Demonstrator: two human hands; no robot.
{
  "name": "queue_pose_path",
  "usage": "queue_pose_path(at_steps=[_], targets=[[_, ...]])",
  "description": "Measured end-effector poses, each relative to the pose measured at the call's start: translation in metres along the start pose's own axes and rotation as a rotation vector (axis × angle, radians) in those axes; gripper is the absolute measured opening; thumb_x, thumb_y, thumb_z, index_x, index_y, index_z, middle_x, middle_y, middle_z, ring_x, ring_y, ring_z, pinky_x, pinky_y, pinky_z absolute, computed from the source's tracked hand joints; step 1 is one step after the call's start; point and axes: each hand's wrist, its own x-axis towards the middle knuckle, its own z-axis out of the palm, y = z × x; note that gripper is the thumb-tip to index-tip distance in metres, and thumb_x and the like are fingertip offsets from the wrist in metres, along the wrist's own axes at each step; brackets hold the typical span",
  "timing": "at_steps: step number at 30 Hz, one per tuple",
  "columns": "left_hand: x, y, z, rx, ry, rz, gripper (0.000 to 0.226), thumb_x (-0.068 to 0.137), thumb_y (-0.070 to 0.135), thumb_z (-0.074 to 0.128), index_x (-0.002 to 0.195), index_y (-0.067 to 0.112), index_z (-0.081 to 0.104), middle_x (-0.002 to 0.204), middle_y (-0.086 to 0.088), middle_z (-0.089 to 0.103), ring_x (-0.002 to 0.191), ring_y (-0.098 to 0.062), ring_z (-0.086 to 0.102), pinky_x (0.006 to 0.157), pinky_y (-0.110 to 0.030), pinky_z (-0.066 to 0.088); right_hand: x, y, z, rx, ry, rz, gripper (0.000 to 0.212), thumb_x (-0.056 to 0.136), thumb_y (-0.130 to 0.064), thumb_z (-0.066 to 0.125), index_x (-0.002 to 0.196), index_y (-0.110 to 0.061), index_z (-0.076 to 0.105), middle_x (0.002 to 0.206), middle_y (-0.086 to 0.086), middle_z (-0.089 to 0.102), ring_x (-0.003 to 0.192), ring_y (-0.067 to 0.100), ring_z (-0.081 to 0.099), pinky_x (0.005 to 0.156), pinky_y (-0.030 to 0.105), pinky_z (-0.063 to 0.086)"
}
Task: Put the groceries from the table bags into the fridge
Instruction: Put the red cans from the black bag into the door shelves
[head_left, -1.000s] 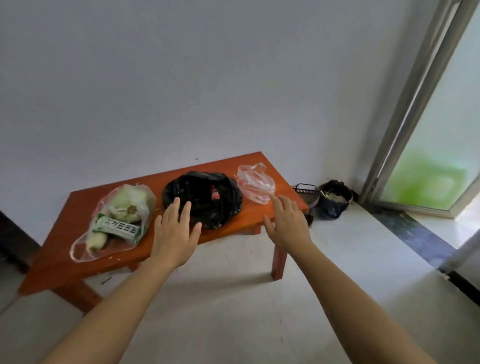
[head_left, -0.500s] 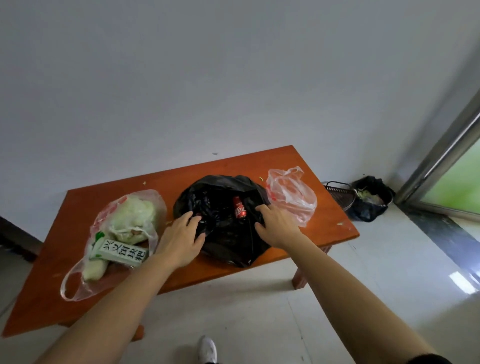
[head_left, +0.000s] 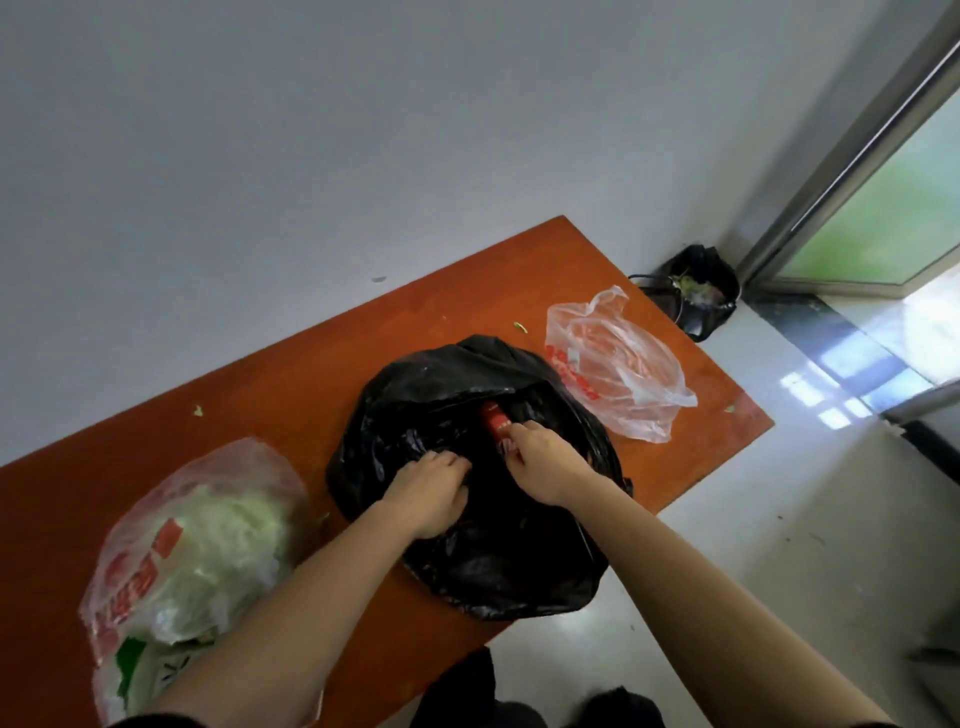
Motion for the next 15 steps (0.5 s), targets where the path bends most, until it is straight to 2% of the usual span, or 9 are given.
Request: queue_pose_path(at_steps=[2,4,6,8,10,12,13,15], targets=[[0.007,-0.013,-0.002,0.062,0.045,-0.059,0.039,0.102,0.038,0.038,0.133,0.016,0.049,0.132,-0.007,0.052,0.123,-0.028,0.047,0.094,-0.042,0.047,0.009,-0.002,0.007,-0.036,-0.028,0.063,0.042,0.1,-0.023,0.048,0.139,-0.008,0.044,0.131,0.015,0.046,0.118,0.038,0.049,0.091,0.046,0.049],[0.012,-0.027,-0.003,0.083,0.114,-0.121,0.037,0.102,0.042,0.037,0.124,0.016,0.052,0.125,-0.007,0.053,0.117,-0.028,0.05,0.088,-0.041,0.05,0.019,-0.003,0.01,-0.097,-0.014,0.132,0.046,0.1,-0.029,0.051,0.139,-0.008,0.041,0.135,0.014,0.039,0.125,0.038,0.041,0.089,0.045,0.048],[0.013,-0.044,-0.004,0.075,0.127,-0.19,0.041,0.1,0.047,0.039,0.126,0.018,0.051,0.125,-0.008,0.052,0.114,-0.028,0.052,0.084,-0.041,0.051,0.03,-0.006,0.01,-0.132,0.016,0.219,0.053,0.097,-0.038,0.057,0.138,-0.008,0.04,0.137,0.015,0.037,0.128,0.039,0.039,0.087,0.044,0.049],[0.011,-0.057,-0.004,0.033,0.041,-0.265,0.051,0.095,0.052,0.046,0.137,0.024,0.041,0.13,-0.011,0.049,0.115,-0.032,0.053,0.085,-0.042,0.051,0.041,-0.006,0.008,-0.152,0.004,0.314,0.062,0.095,-0.044,0.062,0.138,-0.006,0.04,0.138,0.017,0.042,0.127,0.039,0.045,0.086,0.044,0.049],[0.009,-0.062,-0.002,-0.018,-0.058,-0.323,0.067,0.089,0.056,0.053,0.146,0.028,0.029,0.134,-0.015,0.046,0.119,-0.036,0.05,0.089,-0.044,0.05,0.047,-0.004,0.007,-0.155,-0.026,0.367,0.054,0.093,-0.043,0.065,0.131,-0.006,0.051,0.122,0.015,0.057,0.11,0.034,0.058,0.076,0.039,0.049],[0.011,-0.06,0.0,-0.016,-0.13,-0.36,0.084,0.084,0.056,0.06,0.152,0.031,0.018,0.139,-0.018,0.04,0.124,-0.038,0.045,0.094,-0.044,0.049,0.05,-0.001,0.008,-0.117,-0.046,0.377,0.036,0.094,-0.036,0.066,0.117,-0.008,0.063,0.097,0.009,0.06,0.088,0.029,0.061,0.066,0.035,0.047],[0.012,-0.059,0.0,-0.006,-0.156,-0.379,0.089,0.083,0.055,0.062,0.154,0.033,0.013,0.141,-0.02,0.037,0.125,-0.038,0.044,0.095,-0.044,0.048,0.052,0.0,0.008,-0.092,-0.054,0.379,0.03,0.094,-0.031,0.066,0.114,-0.009,0.065,0.093,0.007,0.06,0.086,0.029,0.061,0.065,0.035,0.046],[0.017,-0.056,0.002,-0.002,-0.174,-0.436,0.095,0.081,0.06,0.065,0.154,0.036,0.01,0.141,-0.022,0.035,0.126,-0.039,0.043,0.095,-0.044,0.049,0.055,0.001,0.012,-0.063,-0.076,0.387,0.025,0.096,-0.021,0.064,0.117,-0.009,0.064,0.107,0.01,0.065,0.099,0.032,0.064,0.069,0.036,0.048]])
